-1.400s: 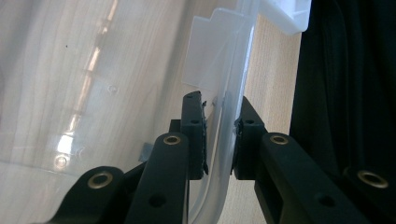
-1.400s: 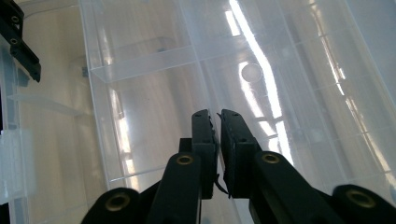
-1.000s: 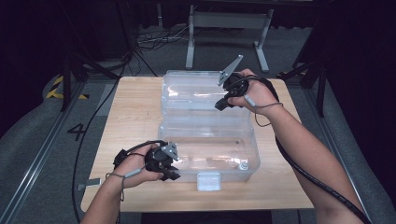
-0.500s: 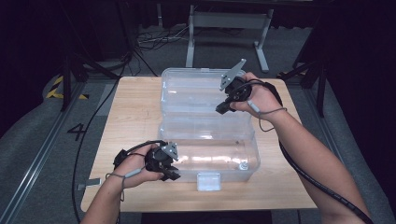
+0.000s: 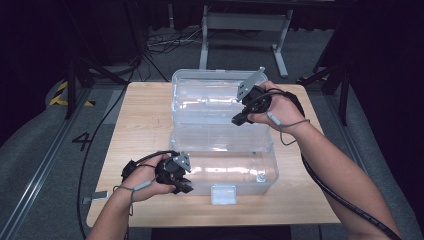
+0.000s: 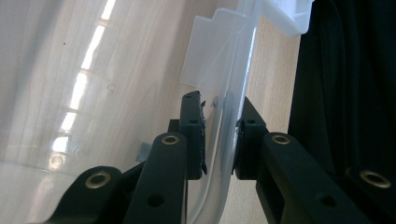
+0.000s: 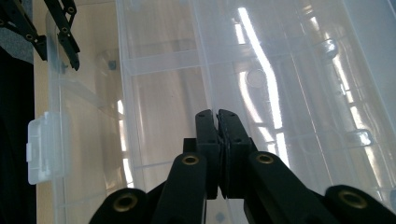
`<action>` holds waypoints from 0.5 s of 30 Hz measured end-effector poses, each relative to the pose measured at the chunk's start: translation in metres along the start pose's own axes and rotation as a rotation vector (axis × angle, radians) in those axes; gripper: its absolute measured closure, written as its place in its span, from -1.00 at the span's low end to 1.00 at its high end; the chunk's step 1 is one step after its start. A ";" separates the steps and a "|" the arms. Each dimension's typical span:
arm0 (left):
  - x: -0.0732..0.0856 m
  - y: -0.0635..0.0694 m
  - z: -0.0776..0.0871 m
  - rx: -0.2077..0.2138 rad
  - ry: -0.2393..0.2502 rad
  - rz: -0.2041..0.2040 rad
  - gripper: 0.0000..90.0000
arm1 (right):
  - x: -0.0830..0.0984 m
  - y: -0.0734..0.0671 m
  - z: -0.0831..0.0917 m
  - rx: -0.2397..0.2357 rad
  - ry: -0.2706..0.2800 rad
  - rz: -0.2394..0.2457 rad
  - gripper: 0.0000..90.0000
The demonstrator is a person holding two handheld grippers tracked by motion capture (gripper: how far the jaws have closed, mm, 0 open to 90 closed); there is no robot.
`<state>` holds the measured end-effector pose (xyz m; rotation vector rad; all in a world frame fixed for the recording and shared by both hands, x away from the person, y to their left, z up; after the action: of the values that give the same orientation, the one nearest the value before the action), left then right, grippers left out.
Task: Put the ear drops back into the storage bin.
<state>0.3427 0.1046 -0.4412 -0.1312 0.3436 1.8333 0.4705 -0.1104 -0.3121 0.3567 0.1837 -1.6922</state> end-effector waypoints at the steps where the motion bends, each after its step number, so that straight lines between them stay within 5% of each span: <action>1: 0.000 0.000 0.000 0.000 0.000 0.000 0.73 | 0.000 -0.002 0.000 0.001 0.002 0.005 0.96; 15: 0.000 0.000 0.000 -0.002 -0.003 0.003 0.72 | 0.004 -0.015 0.003 -0.001 0.014 0.019 0.98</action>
<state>0.3427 0.1047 -0.4413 -0.1289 0.3397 1.8372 0.4549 -0.1126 -0.3121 0.3687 0.1908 -1.6709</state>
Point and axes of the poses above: each handheld gripper's, and its own axes: z roughly backward along the jaws, x roughly out of its underside, y roughly to its right, the point moved 5 cm from there along -z, roughly forward along the jaws, and after that the axes turned 12 degrees about -y, right-handed, at the moved point
